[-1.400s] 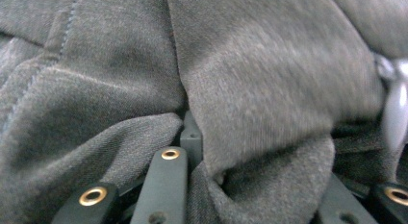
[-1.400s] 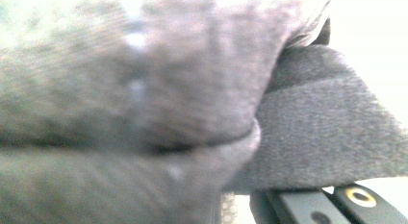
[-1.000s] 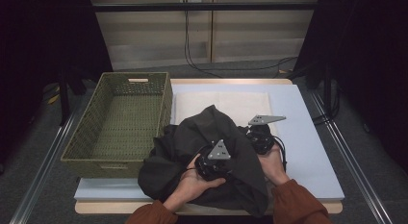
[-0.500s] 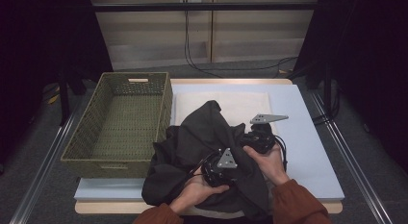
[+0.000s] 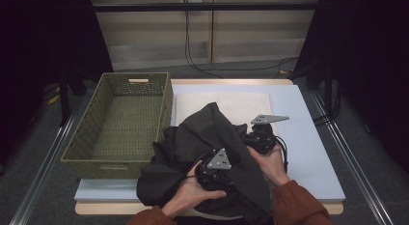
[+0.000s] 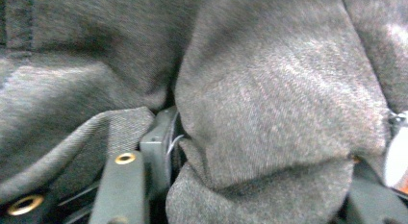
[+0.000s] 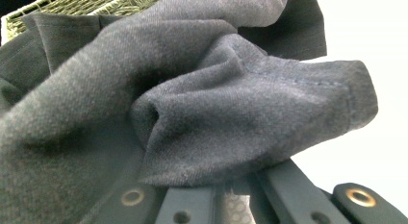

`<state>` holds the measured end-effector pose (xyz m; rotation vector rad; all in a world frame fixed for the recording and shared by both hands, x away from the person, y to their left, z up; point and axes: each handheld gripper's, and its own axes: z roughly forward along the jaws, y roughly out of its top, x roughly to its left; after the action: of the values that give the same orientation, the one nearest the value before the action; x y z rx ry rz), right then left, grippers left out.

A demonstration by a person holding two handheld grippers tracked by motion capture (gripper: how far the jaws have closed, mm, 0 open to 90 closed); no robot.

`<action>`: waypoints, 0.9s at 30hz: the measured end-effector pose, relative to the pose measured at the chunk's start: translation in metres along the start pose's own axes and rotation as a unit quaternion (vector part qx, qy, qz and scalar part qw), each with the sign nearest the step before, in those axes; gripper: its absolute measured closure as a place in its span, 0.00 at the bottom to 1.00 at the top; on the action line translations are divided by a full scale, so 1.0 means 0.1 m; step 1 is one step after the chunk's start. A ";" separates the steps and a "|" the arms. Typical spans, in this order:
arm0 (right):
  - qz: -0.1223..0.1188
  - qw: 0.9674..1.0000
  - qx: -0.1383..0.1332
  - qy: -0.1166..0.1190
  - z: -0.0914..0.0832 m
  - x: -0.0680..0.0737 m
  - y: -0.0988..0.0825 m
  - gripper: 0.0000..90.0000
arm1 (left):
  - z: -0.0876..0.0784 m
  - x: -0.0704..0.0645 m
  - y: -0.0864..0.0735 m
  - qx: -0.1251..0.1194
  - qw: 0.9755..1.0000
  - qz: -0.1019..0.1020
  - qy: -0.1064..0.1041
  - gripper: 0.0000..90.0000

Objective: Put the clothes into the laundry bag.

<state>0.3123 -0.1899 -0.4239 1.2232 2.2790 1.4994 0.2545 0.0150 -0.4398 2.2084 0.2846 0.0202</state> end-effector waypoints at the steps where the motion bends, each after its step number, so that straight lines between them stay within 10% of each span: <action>1: 0.002 1.000 0.000 -0.001 0.00 0.00 0.00 0.99 | -0.04 0.00 0.01 0.009 1.000 0.003 0.004 0.50; 13: 0.006 1.000 0.002 0.001 0.01 -0.02 0.00 0.99 | -0.52 0.01 0.01 -0.048 0.998 -0.033 0.000 0.37; 20: 0.004 1.000 0.001 0.001 0.01 -0.01 0.00 0.99 | -0.83 0.15 0.16 -0.110 0.992 -0.050 0.026 0.39; 27: 0.002 1.000 0.002 0.003 0.00 0.00 0.00 0.99 | -0.93 0.44 0.34 -0.113 0.988 -0.051 0.091 0.35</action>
<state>0.3127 -0.1898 -0.4239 1.2265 2.2856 1.5037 0.2931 0.0775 -0.3606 1.9665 0.4721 0.1898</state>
